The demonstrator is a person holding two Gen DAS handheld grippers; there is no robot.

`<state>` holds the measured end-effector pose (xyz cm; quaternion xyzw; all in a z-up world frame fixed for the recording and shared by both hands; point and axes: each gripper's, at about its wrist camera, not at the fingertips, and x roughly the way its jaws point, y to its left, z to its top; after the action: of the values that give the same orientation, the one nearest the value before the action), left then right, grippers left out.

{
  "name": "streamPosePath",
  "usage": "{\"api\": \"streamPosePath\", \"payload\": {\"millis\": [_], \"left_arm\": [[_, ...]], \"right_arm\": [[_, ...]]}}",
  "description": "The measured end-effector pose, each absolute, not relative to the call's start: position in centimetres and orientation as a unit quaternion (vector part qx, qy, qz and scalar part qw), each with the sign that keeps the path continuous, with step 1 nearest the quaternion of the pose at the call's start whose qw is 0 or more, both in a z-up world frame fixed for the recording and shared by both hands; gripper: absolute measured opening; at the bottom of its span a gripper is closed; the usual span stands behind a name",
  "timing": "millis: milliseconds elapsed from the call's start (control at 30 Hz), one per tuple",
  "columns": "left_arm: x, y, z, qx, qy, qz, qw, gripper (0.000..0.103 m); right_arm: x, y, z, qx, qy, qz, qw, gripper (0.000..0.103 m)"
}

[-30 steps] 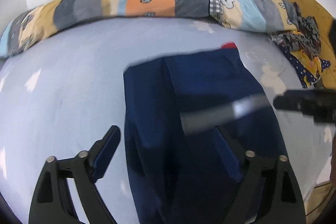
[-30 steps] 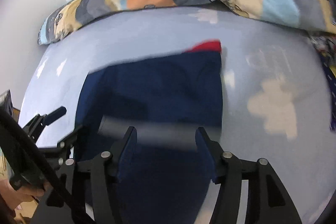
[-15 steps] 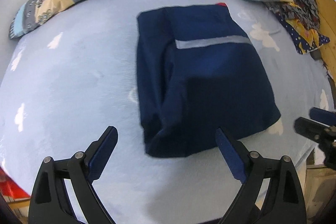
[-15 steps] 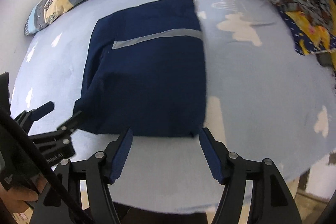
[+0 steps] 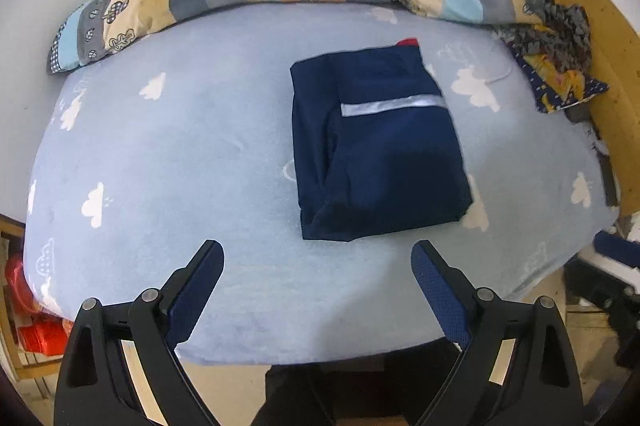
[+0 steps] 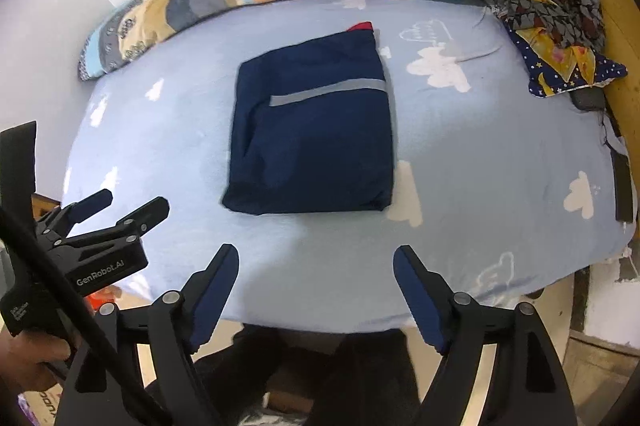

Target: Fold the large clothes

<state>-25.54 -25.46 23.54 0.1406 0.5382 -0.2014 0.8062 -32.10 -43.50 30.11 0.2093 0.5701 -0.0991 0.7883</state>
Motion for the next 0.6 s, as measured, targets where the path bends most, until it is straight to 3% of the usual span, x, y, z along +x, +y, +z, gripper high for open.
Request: {"api": "streamPosePath", "payload": {"millis": [300,600], "left_arm": [[-27.8,-24.8,27.8,0.161,0.495,-0.208,0.828,0.095],[-27.3,-24.5,28.9,0.160,0.508,-0.210,0.820,0.095]], "right_arm": [[-32.4,-41.5,33.2,0.174,0.570,-0.087,0.799,0.086],[-32.8,-41.7,33.9,0.206,0.584,-0.079,0.781,0.086]]}}
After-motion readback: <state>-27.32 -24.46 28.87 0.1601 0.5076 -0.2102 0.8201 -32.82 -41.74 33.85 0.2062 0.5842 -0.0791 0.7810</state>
